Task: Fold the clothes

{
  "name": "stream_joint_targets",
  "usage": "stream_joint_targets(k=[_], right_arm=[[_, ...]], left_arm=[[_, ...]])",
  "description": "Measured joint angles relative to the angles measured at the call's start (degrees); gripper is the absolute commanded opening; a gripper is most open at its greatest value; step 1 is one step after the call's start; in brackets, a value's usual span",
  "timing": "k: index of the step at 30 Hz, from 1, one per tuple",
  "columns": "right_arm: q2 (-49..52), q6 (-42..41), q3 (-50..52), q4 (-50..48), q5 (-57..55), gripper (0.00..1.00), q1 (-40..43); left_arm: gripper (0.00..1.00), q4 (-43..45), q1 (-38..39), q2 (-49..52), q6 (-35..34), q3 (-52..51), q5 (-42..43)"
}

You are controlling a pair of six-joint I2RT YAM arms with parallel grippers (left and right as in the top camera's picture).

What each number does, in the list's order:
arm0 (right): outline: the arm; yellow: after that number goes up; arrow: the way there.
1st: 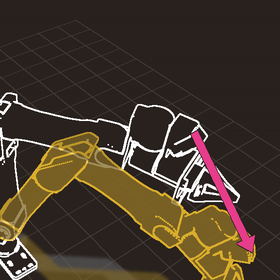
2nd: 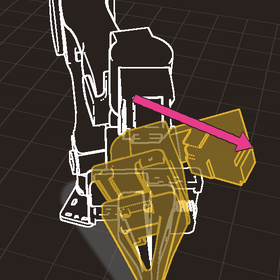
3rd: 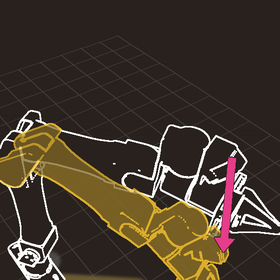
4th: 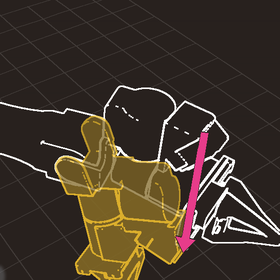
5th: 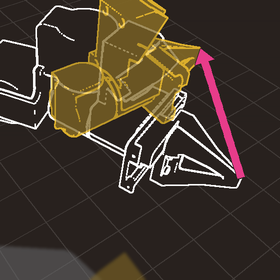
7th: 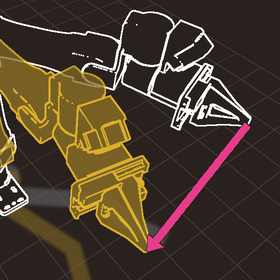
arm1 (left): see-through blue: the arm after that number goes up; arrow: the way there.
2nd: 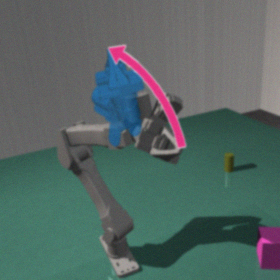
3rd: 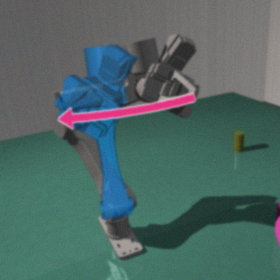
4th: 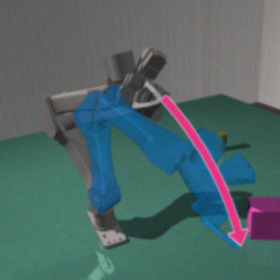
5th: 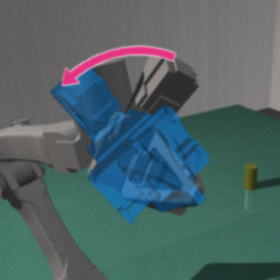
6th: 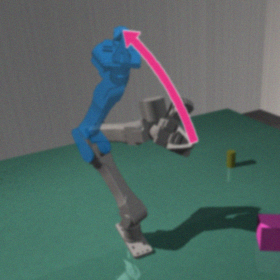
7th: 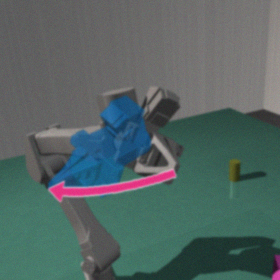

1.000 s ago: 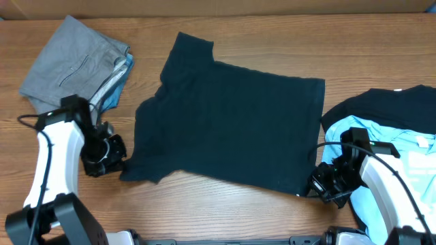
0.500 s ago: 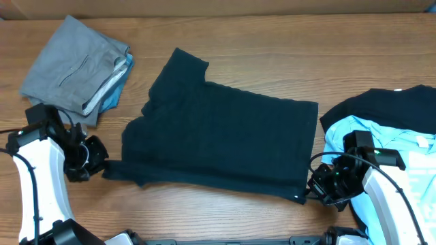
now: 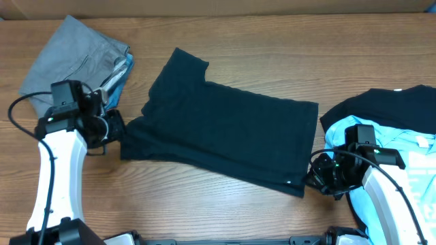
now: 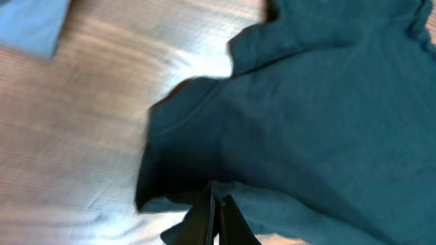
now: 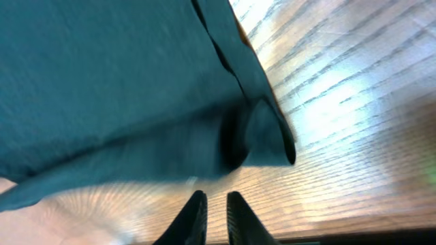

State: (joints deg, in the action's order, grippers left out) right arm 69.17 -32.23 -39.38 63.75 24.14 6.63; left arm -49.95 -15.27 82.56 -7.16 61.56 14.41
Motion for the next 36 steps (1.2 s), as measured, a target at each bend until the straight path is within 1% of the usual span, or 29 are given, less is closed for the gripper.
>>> stream_joint_targets(k=[5, 10, 11, 12, 13, 14, 15, 17, 19, 22, 25, 27, 28, 29, 35, 36], right_arm=[[2.8, -0.5, 0.0, -3.9, 0.1, 0.15, 0.0], [5.9, -0.6, -0.1, -9.1, 0.1, 0.15, 0.0], [6.5, -0.6, -0.1, -8.9, 0.1, 0.18, 0.0], [6.6, -0.6, -0.1, -8.7, 0.1, 0.22, 0.0], [7.0, -0.5, -0.1, -7.7, 0.2, 0.32, 0.0], [7.5, -0.5, -0.1, -6.6, 0.2, 0.38, 0.0], [7.8, -0.5, -0.1, -5.6, 0.3, 0.41, 0.0], [8.4, -0.5, 0.2, -5.2, 0.4, 0.41, 0.0], [8.7, -0.7, 1.0, -5.5, 0.5, 0.47, 0.0], [9.2, -0.7, 2.9, -6.8, 0.5, 0.49, 0.0], [10.0, -0.8, 4.3, -8.3, 0.5, 0.47, 0.0], [10.3, -0.7, 4.7, -8.6, 0.5, 0.36, 0.0], [10.4, -0.6, 4.9, -8.7, 0.6, 0.27, 0.0], [10.5, -0.7, 4.9, -8.8, 0.8, 0.23, 0.0], [10.6, -0.5, 5.0, -8.8, 2.3, 0.2, 0.0], [10.6, -0.5, 5.0, -8.8, 2.5, 0.17, 0.0]], left_arm=[[0.04, 4.3, 3.3, 2.4, 0.0, 0.0, 0.0], [0.04, 5.9, 6.0, 5.0, 0.0, 0.0, 0.0], [0.04, 6.0, 6.4, 5.5, 0.0, 0.0, 0.0], [0.04, 6.1, 6.7, 5.9, 0.0, 0.0, 0.0], [0.04, 6.1, 6.7, 6.3, 0.0, 0.0, 0.0], [0.04, 6.1, 6.8, 6.5, 0.0, 0.0, 0.0], [0.04, 6.1, 6.8, 6.6, 0.0, 0.0, 0.0], [0.04, 6.0, 6.8, 6.6, 0.0, 0.0, 0.0], [0.04, 6.0, 6.8, 6.6, 0.0, 0.0, 0.0], [0.04, 6.0, 6.8, 6.6, 0.0, 0.0, 0.0], [0.04, 6.0, 6.8, 6.6, 0.0, 0.0, 0.0], [0.04, 5.9, 6.8, 6.6, 0.0, 0.0, 0.0], [0.04, 5.9, 6.8, 6.6, 0.0, 0.0, 0.0], [0.04, 5.9, 6.8, 6.6, 0.0, 0.0, 0.0], [0.04, 5.9, 6.8, 6.6, 0.0, 0.0, 0.0], [0.04, 5.9, 6.8, 6.6, 0.0, 0.0, 0.0]])
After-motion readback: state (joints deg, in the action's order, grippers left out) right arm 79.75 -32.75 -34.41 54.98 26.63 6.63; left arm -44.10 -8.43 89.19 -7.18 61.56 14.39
